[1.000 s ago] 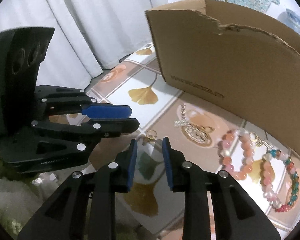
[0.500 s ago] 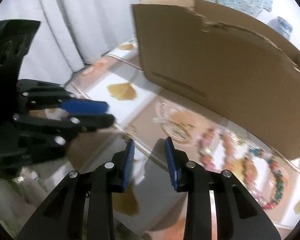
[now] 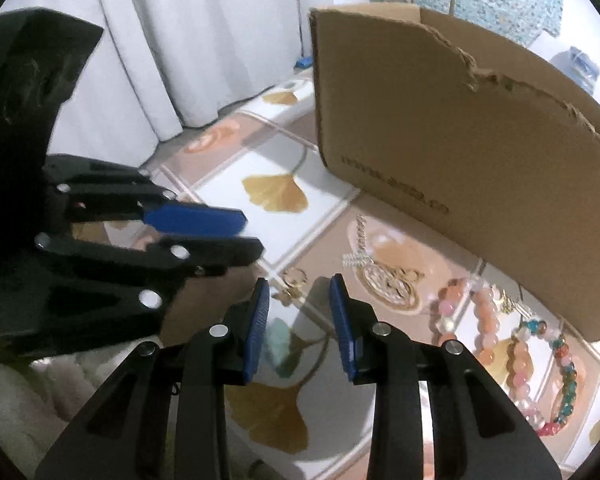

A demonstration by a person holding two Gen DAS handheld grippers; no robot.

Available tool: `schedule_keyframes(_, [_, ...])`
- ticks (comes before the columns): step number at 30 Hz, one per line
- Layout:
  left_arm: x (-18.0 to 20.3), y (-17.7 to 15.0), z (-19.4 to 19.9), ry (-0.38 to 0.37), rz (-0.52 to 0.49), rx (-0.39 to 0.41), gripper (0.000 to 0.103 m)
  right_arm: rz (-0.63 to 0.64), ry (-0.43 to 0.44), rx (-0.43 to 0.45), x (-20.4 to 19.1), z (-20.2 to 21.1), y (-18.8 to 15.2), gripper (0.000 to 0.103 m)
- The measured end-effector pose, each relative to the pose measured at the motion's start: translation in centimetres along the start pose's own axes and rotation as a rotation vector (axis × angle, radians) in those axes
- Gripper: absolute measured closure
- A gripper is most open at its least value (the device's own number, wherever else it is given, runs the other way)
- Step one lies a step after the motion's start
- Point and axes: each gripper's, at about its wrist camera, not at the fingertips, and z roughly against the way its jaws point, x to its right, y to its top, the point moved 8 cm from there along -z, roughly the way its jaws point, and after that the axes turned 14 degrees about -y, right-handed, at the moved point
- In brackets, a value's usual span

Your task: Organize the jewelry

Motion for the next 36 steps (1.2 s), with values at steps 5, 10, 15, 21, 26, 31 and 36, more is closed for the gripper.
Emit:
schedule_keyframes(5, [0.2,0.0,-0.1,-0.015,-0.008,0.0,0.084,-0.062,-0.032,-0.04,2.6,1.0,-1.3,0.084])
schedule_keyframes(10, [0.2,0.1,-0.2,-0.014,-0.012,-0.001,0.084,-0.076,0.014,0.0,2.2,1.5,-0.6,0.084])
schedule_keyframes(15, [0.1,0.1,0.0,0.0,-0.006,0.0,0.084,0.01,0.038,0.029,-0.5,0.9,0.2,0.083])
schedule_keyframes(21, [0.3,0.1,0.0,-0.006,-0.009,-0.006,0.084,0.001,0.019,0.002,0.3,0.4,-0.5,0.094])
schedule_keyframes(26, [1.1,0.4,-0.4,-0.056,-0.032,-0.013,0.084,-0.04,-0.012,-0.023,2.5,0.8,-1.5,0.095])
schedule_keyframes(31, [2.1,0.6,-1.2,-0.085,-0.061,-0.031,0.075,-0.07,-0.01,-0.032,3.3,0.6,-1.9,0.095])
schedule_keyframes(36, [2.7,0.6,-1.9,-0.058,-0.128,-0.065,0.075,-0.075,0.001,-0.025,3.8,1.1,-2.1,0.095])
